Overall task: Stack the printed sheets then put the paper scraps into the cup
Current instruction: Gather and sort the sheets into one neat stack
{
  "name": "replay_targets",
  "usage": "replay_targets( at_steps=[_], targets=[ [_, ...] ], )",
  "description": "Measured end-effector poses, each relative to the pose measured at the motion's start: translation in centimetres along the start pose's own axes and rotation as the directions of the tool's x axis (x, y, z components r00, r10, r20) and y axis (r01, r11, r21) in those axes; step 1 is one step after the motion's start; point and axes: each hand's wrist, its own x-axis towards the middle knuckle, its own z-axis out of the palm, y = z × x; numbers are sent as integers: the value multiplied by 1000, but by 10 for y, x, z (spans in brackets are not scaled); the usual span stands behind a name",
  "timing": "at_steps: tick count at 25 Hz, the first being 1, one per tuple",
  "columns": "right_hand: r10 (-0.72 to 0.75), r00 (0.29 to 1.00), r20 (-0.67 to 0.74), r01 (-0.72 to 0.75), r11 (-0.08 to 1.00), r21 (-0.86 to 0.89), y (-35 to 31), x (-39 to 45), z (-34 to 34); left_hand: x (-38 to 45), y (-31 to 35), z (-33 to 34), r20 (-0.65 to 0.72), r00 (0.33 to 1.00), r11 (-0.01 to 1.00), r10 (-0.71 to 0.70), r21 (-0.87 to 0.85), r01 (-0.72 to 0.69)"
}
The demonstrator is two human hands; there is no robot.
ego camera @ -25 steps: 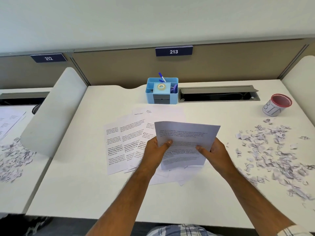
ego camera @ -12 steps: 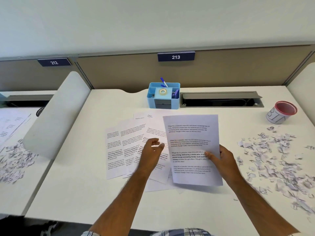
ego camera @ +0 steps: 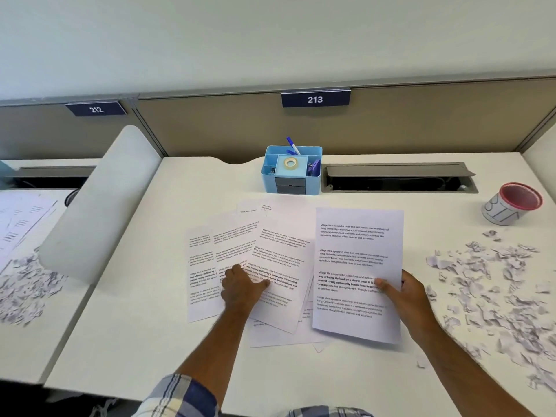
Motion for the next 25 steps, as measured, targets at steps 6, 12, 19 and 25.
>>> replay_targets(
  at_steps=[6, 12, 19, 25],
  targets=[
    [24, 1000, 0, -24, 999, -25, 7, 9, -4, 3, 5, 10, 22, 1000, 998, 6, 67, -7],
    [37, 999, -6, -38, 998, -59, 8, 18, -2, 7, 9, 11, 103, 995, 985, 19, -171, -1],
    [41, 998, -53, -44, 997, -62, 17, 18, -6, -7, 19, -6, 59, 993, 911, 99, -406, -66],
    [65, 997, -40, -66, 998, -26, 21, 12, -2, -36, 30, -45, -29, 992, 651, 124, -752, -104]
  ],
)
